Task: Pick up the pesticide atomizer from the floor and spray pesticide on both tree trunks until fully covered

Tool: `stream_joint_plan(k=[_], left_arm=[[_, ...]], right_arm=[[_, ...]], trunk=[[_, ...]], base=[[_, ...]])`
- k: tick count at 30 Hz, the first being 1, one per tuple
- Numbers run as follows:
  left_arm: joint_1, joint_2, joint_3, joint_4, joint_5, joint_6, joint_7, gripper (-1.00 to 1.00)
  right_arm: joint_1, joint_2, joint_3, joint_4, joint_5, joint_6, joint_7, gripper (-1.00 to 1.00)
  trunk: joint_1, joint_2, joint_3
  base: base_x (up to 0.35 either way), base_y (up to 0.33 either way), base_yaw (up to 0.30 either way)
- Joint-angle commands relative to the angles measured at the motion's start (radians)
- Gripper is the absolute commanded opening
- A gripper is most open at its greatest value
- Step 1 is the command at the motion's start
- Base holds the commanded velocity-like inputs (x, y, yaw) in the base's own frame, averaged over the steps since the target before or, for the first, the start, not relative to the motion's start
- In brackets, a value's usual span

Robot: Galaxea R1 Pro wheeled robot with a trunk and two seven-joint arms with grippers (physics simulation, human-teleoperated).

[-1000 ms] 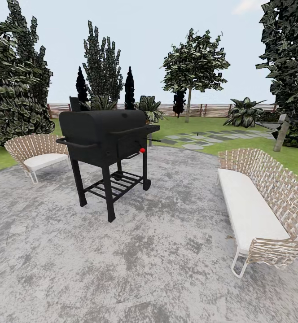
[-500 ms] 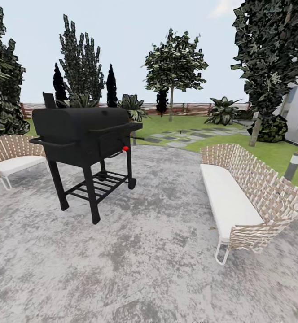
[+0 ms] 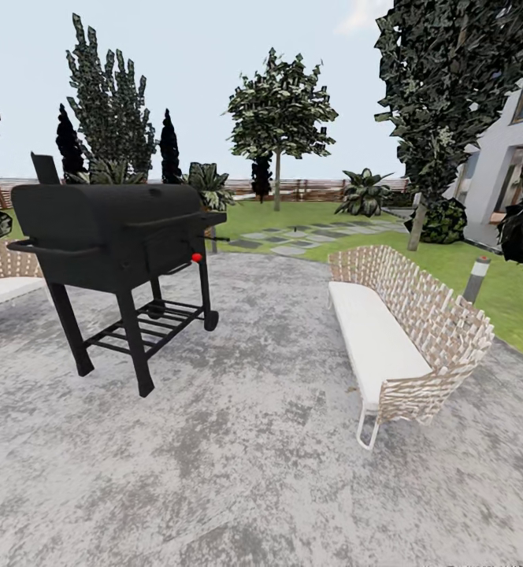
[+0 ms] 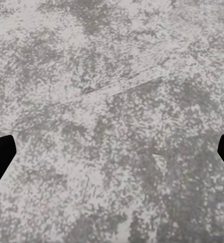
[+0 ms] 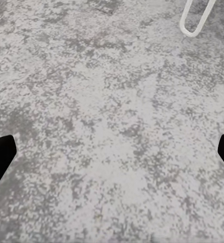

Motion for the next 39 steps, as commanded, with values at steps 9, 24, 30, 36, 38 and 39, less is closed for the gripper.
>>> stream_joint_plan(k=[9, 24, 30, 36, 38, 39], left_arm=[[-0.001, 0.000, 0.001, 0.002, 0.000, -0.003, 0.000, 1.00], [-0.001, 0.000, 0.001, 0.002, 0.000, -0.003, 0.000, 1.00], [0.000, 0.000, 0.001, 0.003, 0.000, -0.003, 0.000, 1.00], [0.000, 0.000, 0.001, 0.004, 0.000, -0.004, 0.000, 1.00], [-0.001, 0.000, 0.001, 0.004, 0.000, -0.005, 0.000, 1.00], [0.000, 0.000, 0.001, 0.004, 0.000, -0.005, 0.000, 1.00]], right_arm=[[-0.001, 0.000, 0.001, 0.001, 0.001, -0.024, 0.000, 1.00], [-0.001, 0.000, 0.000, 0.000, 0.001, -0.024, 0.000, 1.00], [-0.001, 0.000, 0.001, 0.000, 0.001, -0.024, 0.000, 1.00], [-0.001, 0.000, 0.001, 0.001, 0.001, -0.024, 0.000, 1.00], [-0.001, 0.000, 0.001, 0.001, 0.001, -0.024, 0.000, 1.00], [-0.001, 0.000, 0.001, 0.001, 0.001, -0.024, 0.000, 1.00]], trunk=[[0.035, -0.064, -0.029], [0.092, -0.169, -0.076], [0.115, -0.211, -0.095], [0.138, -0.253, -0.114], [0.146, -0.267, -0.120], [0.150, -0.274, -0.123]], base=[[0.000, 0.000, -0.005], [0.000, 0.000, 0.000], [0.000, 0.000, 0.000], [0.000, 0.000, 0.000], [0.000, 0.000, -0.017], [0.000, 0.000, -0.070]])
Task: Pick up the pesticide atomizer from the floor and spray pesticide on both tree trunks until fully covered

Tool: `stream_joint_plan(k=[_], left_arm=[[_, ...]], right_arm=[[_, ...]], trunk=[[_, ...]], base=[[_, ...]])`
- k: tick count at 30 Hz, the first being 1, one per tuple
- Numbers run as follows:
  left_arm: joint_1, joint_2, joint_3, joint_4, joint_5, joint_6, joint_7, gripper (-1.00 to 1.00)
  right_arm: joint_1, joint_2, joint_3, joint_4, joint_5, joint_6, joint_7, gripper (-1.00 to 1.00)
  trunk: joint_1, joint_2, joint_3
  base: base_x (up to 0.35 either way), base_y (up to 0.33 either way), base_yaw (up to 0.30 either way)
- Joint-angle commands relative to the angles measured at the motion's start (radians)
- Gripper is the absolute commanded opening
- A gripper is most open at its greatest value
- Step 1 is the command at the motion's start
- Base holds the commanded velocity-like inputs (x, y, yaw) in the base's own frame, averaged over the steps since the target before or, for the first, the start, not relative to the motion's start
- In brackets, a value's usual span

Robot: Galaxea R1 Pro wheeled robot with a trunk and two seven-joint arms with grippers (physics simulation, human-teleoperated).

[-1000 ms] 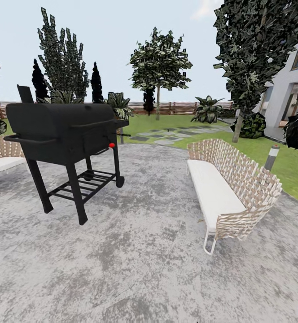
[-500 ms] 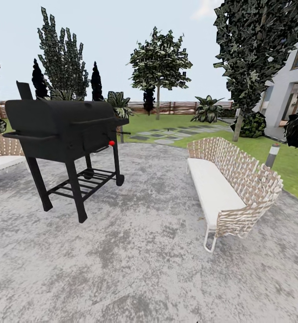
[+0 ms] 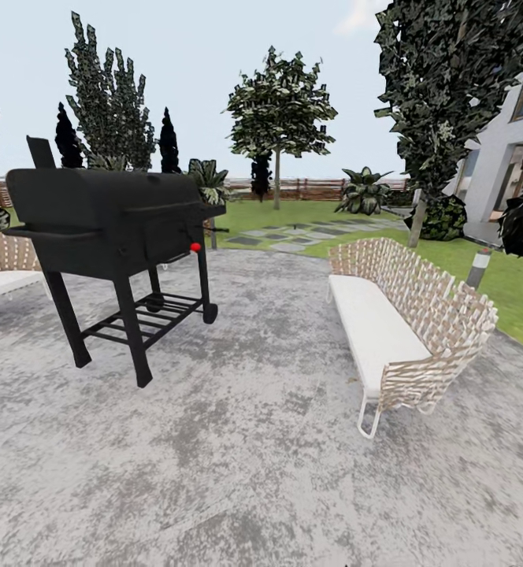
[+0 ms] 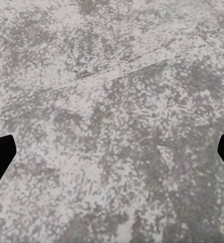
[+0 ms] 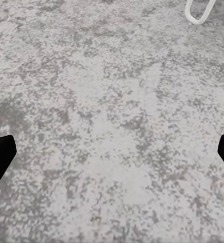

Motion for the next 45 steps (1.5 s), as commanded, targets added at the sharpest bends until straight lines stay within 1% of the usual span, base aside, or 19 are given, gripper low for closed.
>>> stream_joint_plan(k=[1, 25, 45], left_arm=[[-0.001, 0.000, 0.001, 0.001, 0.000, -0.003, 0.000, 1.00], [0.001, 0.000, 0.001, 0.000, 0.000, -0.003, 0.000, 1.00], [0.001, 0.000, 0.001, 0.001, -0.001, -0.003, 0.000, 1.00]], right_arm=[[-0.001, 0.000, 0.000, 0.001, 0.000, -0.003, 0.000, 1.00], [-0.001, 0.000, 0.000, 0.001, 0.000, -0.003, 0.000, 1.00], [-0.001, 0.001, 0.002, 0.002, 0.002, -0.003, 0.000, 1.00]], trunk=[[0.004, -0.008, -0.004], [0.096, -0.176, -0.079], [0.172, -0.316, -0.143]], base=[[0.000, 0.000, -0.094], [0.000, 0.000, -0.271], [0.000, 0.000, -0.008]])
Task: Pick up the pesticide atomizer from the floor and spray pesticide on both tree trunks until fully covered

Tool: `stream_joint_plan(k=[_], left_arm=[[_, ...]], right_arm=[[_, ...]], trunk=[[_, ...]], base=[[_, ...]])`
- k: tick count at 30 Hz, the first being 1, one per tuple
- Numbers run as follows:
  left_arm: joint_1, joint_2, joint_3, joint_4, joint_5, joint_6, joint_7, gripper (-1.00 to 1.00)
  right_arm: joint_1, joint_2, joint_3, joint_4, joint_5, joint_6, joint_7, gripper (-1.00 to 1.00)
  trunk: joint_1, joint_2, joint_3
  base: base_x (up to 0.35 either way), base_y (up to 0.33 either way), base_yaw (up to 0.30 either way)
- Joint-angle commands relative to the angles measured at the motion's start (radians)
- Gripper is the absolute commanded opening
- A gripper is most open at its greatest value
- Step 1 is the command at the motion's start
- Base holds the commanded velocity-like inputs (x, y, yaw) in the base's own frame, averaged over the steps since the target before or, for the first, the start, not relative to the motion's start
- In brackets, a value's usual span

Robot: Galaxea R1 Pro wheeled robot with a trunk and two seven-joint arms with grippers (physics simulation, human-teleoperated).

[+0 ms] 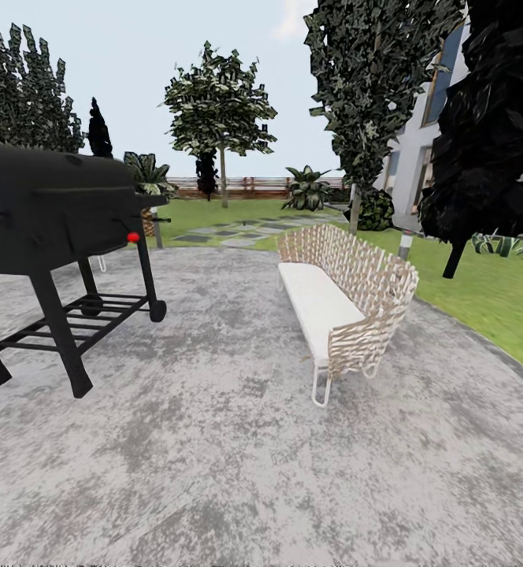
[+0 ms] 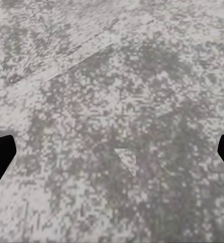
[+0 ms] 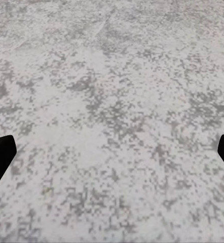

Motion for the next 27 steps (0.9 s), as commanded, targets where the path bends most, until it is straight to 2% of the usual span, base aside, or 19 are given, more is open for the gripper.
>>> stream_joint_plan(k=[1, 10, 19, 27], left_arm=[[-0.001, 0.000, 0.001, 0.001, 0.000, -0.003, 0.000, 1.00], [-0.001, 0.000, 0.001, 0.000, 0.000, -0.004, 0.000, 1.00], [-0.001, 0.003, 0.008, -0.003, 0.001, -0.005, 0.000, 1.00], [-0.001, 0.003, 0.039, -0.004, 0.000, -0.005, 0.000, 1.00]], right_arm=[[-0.001, 0.000, 0.000, 0.001, 0.000, -0.003, 0.000, 1.00], [-0.001, 0.000, 0.000, 0.001, 0.000, -0.003, 0.000, 1.00], [-0.001, 0.000, 0.000, 0.001, 0.000, -0.003, 0.000, 1.00], [-0.001, 0.000, 0.000, 0.001, 0.000, -0.004, 0.000, 1.00]], trunk=[[0.004, -0.008, -0.005], [0.038, -0.071, -0.040], [0.038, -0.071, -0.040], [0.038, -0.071, -0.040]], base=[[0.000, 0.000, 0.133], [0.000, 0.000, 0.137], [0.005, 0.000, 0.008], [0.264, 0.000, 0.000]])
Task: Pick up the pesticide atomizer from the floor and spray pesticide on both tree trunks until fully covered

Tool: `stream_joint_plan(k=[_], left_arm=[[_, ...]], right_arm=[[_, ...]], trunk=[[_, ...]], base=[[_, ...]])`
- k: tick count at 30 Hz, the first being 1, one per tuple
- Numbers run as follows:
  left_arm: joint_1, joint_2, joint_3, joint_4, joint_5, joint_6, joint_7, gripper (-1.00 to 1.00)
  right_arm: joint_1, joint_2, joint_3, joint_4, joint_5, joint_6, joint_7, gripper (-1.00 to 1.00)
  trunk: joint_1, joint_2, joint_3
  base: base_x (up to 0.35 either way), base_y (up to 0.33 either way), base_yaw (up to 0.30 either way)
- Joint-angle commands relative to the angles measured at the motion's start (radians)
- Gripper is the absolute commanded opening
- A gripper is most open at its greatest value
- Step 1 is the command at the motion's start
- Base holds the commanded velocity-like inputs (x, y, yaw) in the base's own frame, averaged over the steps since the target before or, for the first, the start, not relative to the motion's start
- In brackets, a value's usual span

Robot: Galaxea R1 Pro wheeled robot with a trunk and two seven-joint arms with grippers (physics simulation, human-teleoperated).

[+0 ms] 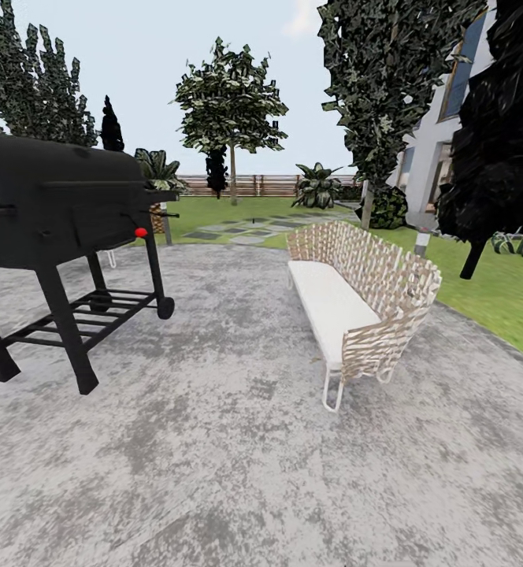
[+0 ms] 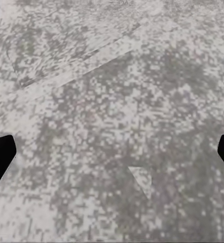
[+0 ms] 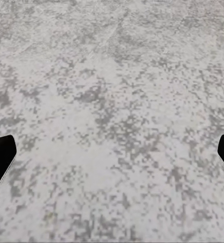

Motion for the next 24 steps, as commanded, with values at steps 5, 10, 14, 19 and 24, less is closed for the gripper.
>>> stream_joint_plan(k=[5, 10, 14, 19, 24], left_arm=[[-0.001, 0.000, 0.005, -0.001, -0.002, -0.003, -0.002, 1.00], [0.000, 0.000, 0.005, -0.002, -0.003, -0.003, -0.001, 1.00], [0.000, 0.000, 0.006, -0.003, -0.003, -0.003, -0.001, 1.00], [0.000, 0.000, 0.006, -0.002, -0.003, -0.003, -0.001, 1.00], [0.000, 0.000, 0.005, -0.002, -0.003, -0.003, -0.003, 1.00]], right_arm=[[-0.001, 0.000, 0.000, 0.000, 0.001, -0.003, 0.000, 1.00], [-0.001, 0.000, 0.000, 0.000, 0.001, -0.002, 0.000, 1.00], [-0.001, 0.000, 0.000, 0.000, 0.002, -0.002, 0.001, 1.00], [-0.001, 0.000, 0.001, -0.001, 0.002, -0.002, 0.001, 1.00], [-0.001, 0.000, 0.001, -0.001, 0.002, -0.002, 0.001, 1.00]], trunk=[[0.000, 0.000, -0.001], [0.000, 0.000, -0.001], [0.000, 0.000, -0.001], [0.000, 0.000, -0.001], [0.000, 0.000, -0.001]], base=[[0.331, 0.000, 0.000], [0.335, 0.000, 0.000], [0.337, 0.000, 0.000], [0.338, 0.000, 0.000], [0.339, 0.000, 0.000]])
